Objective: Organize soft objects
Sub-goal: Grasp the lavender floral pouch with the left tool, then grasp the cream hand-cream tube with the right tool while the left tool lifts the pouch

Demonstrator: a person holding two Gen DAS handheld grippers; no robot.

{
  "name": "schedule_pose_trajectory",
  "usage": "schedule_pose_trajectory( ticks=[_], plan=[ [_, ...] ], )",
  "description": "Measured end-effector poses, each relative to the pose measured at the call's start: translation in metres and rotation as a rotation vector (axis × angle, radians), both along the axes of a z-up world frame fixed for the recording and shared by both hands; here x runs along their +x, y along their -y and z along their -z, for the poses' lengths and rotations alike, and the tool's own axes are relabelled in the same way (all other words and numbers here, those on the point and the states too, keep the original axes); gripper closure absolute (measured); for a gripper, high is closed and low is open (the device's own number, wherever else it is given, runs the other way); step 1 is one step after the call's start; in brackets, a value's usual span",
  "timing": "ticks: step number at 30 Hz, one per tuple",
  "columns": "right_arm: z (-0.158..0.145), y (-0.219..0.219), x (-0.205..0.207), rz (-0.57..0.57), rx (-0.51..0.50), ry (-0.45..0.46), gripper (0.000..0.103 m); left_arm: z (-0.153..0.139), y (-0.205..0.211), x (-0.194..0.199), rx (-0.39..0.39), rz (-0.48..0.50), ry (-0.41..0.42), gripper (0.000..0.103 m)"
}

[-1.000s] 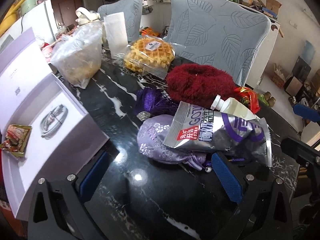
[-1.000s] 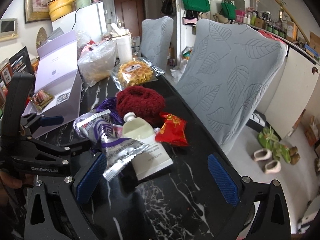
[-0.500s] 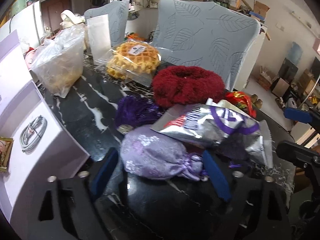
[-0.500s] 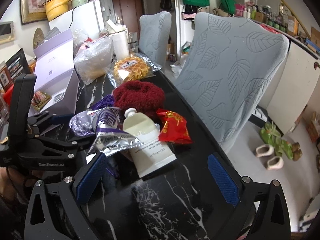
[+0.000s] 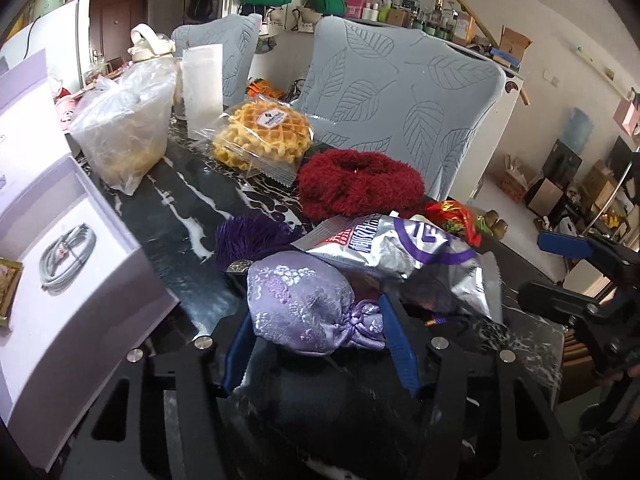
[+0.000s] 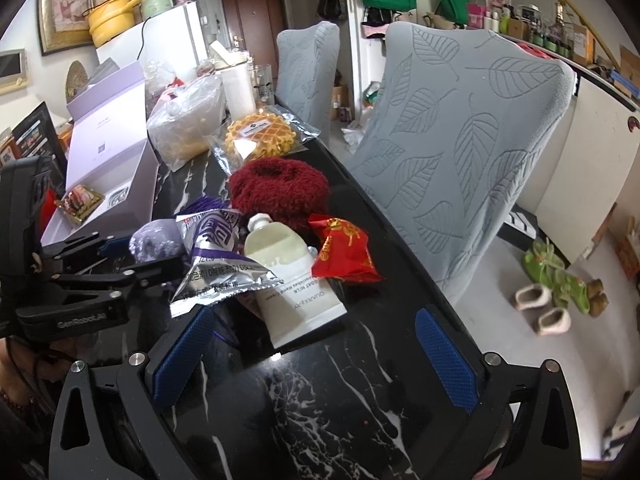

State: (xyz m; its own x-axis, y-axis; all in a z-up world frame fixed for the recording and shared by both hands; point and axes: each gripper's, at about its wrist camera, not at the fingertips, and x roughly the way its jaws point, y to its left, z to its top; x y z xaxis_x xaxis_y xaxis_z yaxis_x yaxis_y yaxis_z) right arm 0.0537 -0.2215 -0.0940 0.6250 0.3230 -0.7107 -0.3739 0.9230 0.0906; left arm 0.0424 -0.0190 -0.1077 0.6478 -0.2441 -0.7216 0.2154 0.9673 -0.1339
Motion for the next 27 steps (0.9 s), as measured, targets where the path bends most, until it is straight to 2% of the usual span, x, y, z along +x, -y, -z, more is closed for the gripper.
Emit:
schedule_pose_trajectory(
  ticks=[6,14,23,27],
  plan=[
    [-0.002,-0.001,-0.003,-0.017,0.021,0.006,0.001,-0.013,-0.006,-0.024,0.026,-0.008,0.005,0.044],
    [0.002,-0.015,-0.007,-0.065,0.011,0.005,0.001,-0.015,-0.02,-0.055,0.031,-0.058,-0.043,0.044],
    [0.013,-0.027,0.002,-0.063,-0.027,0.003,0.003,0.004,-0.028,-0.066,0.068,-0.098,-0.122,0.043],
    [0.014,-0.028,0.007,-0.076,-0.011,-0.012,0.008,0.007,-0.025,-0.064,0.091,-0.095,-0.113,0.036]
  ],
)
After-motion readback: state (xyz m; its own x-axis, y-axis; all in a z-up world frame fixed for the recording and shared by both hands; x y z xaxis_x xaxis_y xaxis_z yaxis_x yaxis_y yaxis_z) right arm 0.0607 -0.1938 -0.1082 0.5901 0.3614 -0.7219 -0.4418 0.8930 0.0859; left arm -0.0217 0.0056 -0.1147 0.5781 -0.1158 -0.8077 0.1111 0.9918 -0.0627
